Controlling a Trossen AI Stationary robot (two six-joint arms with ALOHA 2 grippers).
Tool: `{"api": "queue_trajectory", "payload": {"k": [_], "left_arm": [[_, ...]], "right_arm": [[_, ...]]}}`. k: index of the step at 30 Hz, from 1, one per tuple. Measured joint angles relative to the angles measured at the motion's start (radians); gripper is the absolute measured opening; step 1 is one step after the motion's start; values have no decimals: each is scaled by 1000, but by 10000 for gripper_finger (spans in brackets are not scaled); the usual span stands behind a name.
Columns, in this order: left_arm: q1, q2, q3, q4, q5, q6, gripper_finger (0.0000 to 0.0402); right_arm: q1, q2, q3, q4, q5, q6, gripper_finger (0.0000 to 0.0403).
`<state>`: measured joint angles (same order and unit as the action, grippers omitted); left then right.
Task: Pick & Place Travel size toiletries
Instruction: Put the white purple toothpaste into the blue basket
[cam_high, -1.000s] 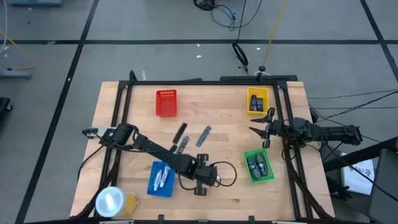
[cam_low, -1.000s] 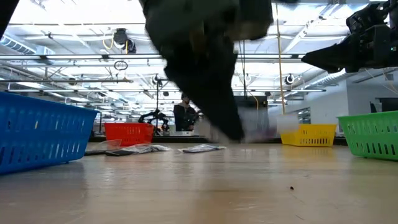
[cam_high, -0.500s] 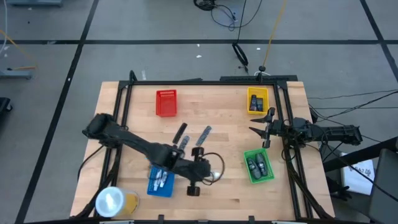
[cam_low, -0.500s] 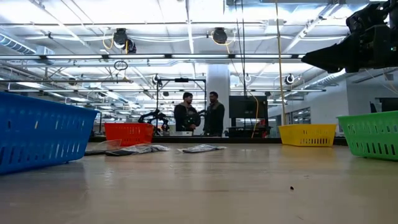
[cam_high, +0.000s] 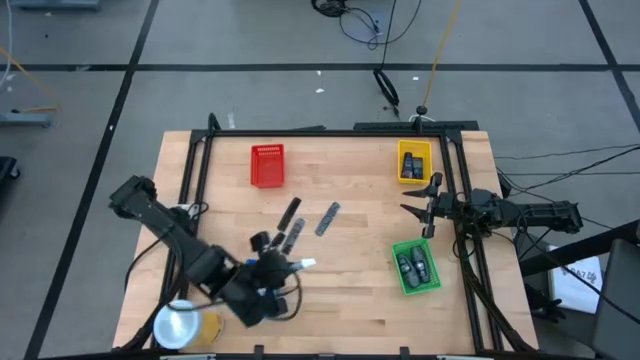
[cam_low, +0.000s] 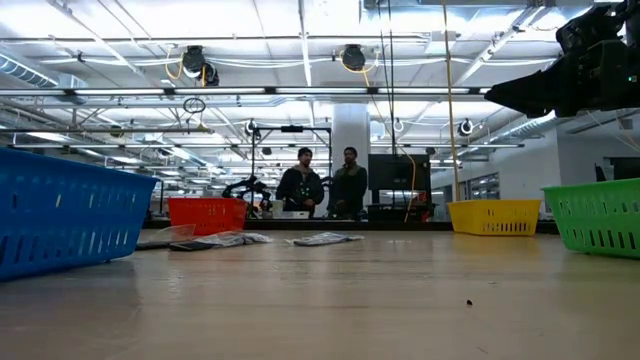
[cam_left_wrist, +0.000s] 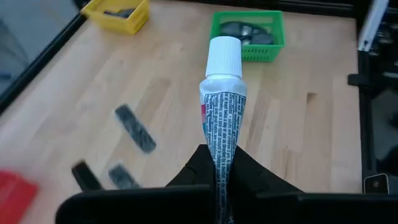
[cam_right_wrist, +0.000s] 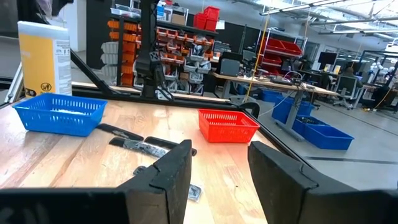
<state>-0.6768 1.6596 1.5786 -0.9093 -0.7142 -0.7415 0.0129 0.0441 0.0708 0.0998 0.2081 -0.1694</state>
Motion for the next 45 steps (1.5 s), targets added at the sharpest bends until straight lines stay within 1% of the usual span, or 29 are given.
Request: {"api": "queue_trajectory", "payload": {"k": [4,7,11,17,23,25,29,32,35,41,43,45], "left_arm": [[-61,0,-70,-17,-59,-207,23],[-101,1,-126,-21,-89,-333,18],[-146,1,-202,-30,-97,-477,7],[-206,1,-312,-30,-98,-712,25],[-221,1,-380,-30,-82,-909,6],[-223,1,-391,-19,-49,-965,12],[-214,2,-412,-11,71,-1011,30],[-192,3,-423,-14,160,-1061,34],[-180,3,-426,-13,202,-1092,31],[-150,3,-426,-11,307,-1086,9],[-142,3,-426,-5,325,-1086,12],[-137,3,-426,-2,337,-1075,27]], "right_arm": [[0,0,0,0,0,0,151],[0,0,0,0,0,0,151],[0,0,0,0,0,0,151],[0,0,0,0,0,0,151],[0,0,0,0,0,0,151],[0,0,0,0,0,0,151],[0,0,0,0,0,0,151],[0,0,0,0,0,0,151],[0,0,0,0,0,0,151],[0,0,0,0,0,0,151],[0,0,0,0,0,0,151],[0,0,0,0,0,0,151]]}}
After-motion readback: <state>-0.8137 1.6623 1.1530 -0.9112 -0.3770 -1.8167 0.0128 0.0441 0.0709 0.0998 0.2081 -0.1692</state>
